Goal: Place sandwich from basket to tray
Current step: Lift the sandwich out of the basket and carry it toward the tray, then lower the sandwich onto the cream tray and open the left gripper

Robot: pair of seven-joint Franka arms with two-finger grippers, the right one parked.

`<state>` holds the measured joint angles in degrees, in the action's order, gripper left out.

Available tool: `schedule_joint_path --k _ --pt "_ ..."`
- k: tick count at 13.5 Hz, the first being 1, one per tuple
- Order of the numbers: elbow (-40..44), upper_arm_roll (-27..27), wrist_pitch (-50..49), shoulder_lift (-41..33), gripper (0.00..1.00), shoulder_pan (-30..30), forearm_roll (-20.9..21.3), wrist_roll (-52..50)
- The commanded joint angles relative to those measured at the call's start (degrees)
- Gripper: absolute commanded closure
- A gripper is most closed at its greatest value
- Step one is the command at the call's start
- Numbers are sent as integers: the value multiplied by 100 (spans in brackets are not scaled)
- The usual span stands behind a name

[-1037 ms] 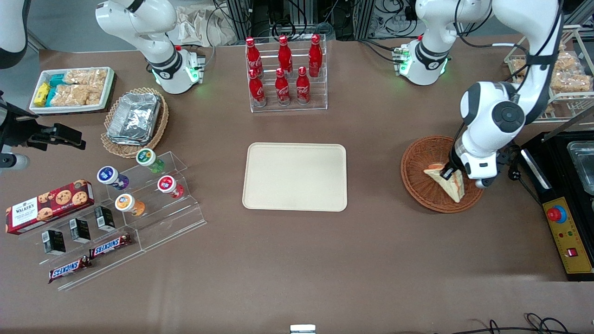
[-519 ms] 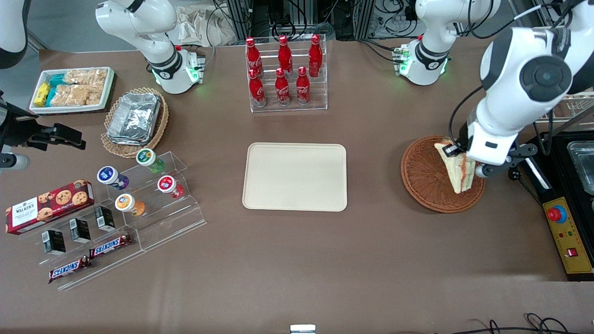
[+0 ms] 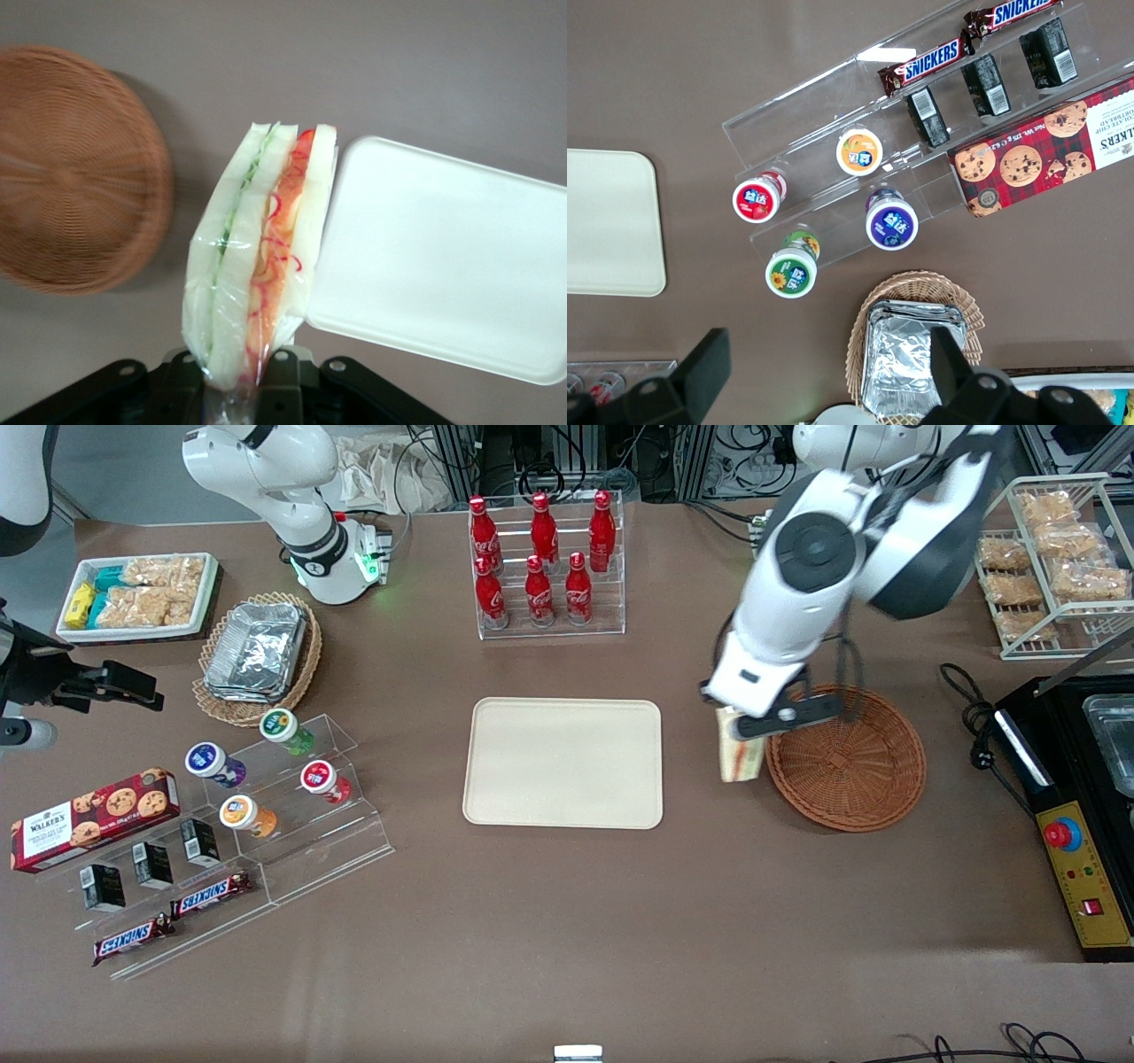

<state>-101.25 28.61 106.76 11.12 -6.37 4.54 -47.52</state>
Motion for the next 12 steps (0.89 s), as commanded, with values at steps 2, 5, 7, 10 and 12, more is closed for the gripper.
schedule_joint_path --k 2,5,7,10,12 --pt "-166 30 1089 1030 100 -627 502 -572" --pt "-167 30 1829 1803 100 -857 1607 -1460" --pt "-167 21 2067 2138 100 -962 1935 -1497" --pt "-158 13 2094 2341 100 -971 2077 -1505" --pt "-132 13 2094 2359 1 -971 2086 -1488"
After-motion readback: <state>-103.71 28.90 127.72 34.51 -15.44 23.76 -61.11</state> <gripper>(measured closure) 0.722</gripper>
